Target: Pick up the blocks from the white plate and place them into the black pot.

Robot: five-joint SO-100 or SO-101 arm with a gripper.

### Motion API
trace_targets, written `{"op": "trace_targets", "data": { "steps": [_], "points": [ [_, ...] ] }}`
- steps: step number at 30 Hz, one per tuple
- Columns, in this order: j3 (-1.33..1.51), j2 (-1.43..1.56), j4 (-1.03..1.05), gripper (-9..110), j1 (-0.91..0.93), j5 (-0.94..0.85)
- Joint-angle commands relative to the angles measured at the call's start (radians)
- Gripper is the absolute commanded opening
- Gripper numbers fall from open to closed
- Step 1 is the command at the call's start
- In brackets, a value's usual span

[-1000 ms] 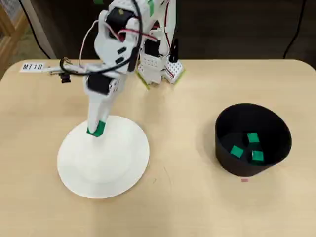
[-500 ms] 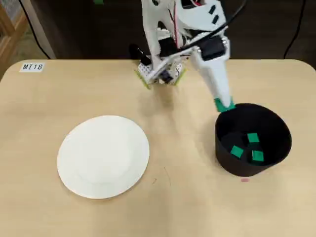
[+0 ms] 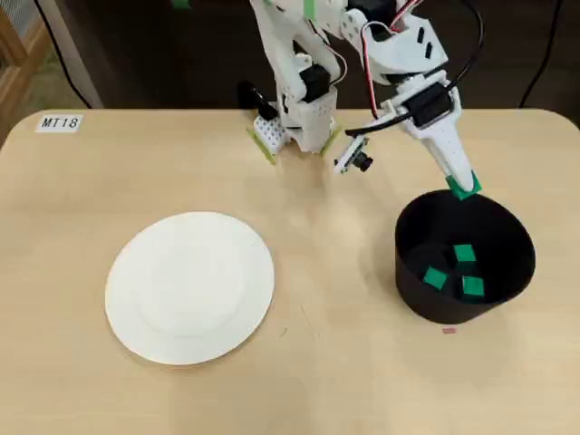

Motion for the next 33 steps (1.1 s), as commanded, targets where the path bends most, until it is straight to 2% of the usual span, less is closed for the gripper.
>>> {"op": "trace_targets", "data": {
  "steps": [1,7,8,10,11,14,17,20,25,33],
  "points": [
    [-0.003,-0.029,-0.074,-2,0.018,0.035],
    [-0.003,-0.071,-0.11,-2,0.046,0.055],
    [-0.003,-0.074,-0.11,2,0.046,0.043],
    [-0.002,-0.075,-0.11,20,0.04,0.003],
    [-0.002,-0.077,-0.11,25,0.038,-0.006],
    [-0.002,-0.08,-0.11,28,0.037,-0.023],
    [-0.002,-0.08,-0.114,21,0.046,-0.026],
    [-0.002,-0.078,-0.146,-2,0.064,-0.069],
    [-0.014,-0.023,-0.13,-2,0.189,-0.275],
    [-0.018,0.193,0.144,-2,0.609,-0.563]
  ]
}}
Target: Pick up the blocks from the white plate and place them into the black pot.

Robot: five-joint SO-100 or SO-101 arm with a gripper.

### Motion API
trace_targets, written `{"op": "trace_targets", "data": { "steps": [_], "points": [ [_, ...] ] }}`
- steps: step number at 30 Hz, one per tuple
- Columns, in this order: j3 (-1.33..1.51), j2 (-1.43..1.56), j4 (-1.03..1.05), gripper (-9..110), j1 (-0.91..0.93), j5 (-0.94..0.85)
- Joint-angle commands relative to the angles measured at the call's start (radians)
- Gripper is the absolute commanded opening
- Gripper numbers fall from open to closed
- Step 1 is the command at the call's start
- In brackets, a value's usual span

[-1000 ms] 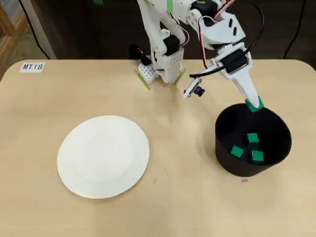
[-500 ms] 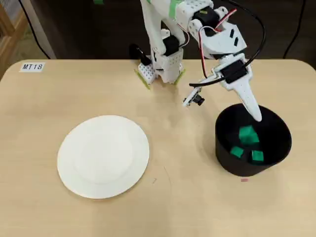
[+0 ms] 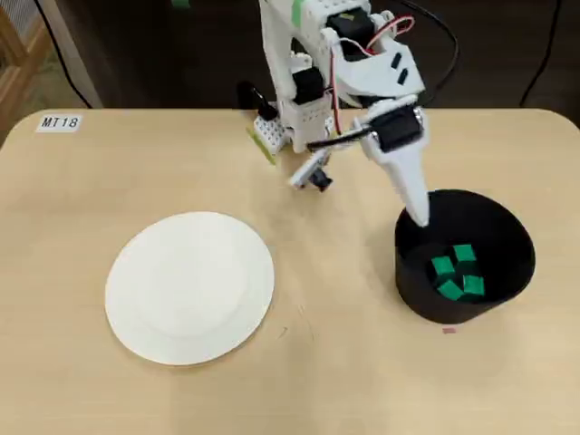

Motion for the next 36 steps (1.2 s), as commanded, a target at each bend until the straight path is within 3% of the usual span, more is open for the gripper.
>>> {"op": "trace_targets", "data": {
  "steps": [1,4,9,25,36],
  "points": [
    [-0.02,0.081,0.121,-2,0.176,-0.095],
    [-0.012,0.114,0.213,-2,0.273,-0.178],
    [0.066,0.167,0.267,-2,0.272,-0.241],
    [0.686,0.842,0.27,-2,0.206,-0.161],
    [0.779,0.842,0.232,-2,0.178,-0.141]
  ]
}}
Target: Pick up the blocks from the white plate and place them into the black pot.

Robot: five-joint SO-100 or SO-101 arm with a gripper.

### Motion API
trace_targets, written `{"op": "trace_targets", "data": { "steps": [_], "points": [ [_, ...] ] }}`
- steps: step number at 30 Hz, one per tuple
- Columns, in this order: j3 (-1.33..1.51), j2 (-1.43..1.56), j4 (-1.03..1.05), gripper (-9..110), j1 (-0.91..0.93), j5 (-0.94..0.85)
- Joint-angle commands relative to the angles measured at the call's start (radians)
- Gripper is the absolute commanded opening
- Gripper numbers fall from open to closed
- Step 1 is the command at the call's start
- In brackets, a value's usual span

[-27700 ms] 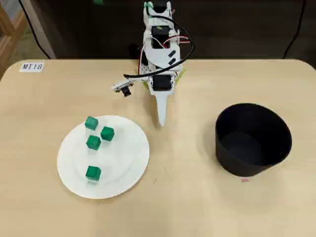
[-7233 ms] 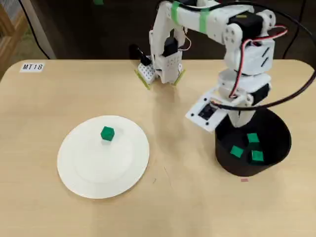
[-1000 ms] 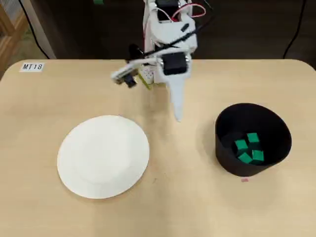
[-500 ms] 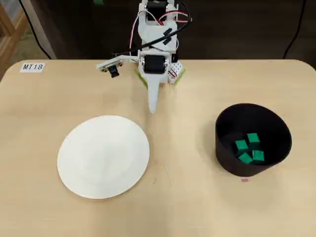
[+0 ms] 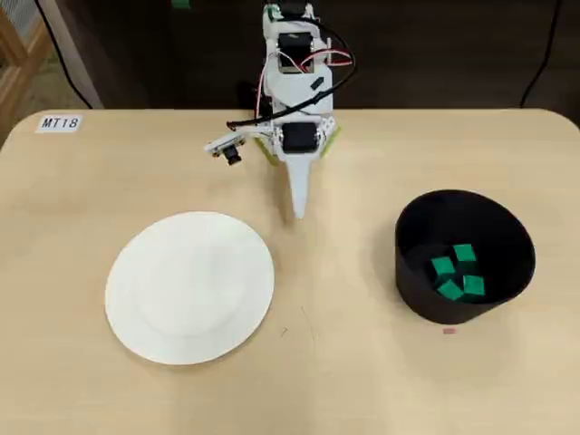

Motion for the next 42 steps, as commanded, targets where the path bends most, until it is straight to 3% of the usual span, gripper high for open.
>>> {"op": "trace_targets", "data": {
  "steps": [1,42],
  "points": [
    [0.012,0.005,-0.015,-2,-0.003,0.009],
    [0.041,0.005,-0.017,-2,-0.002,0.011]
  ]
}}
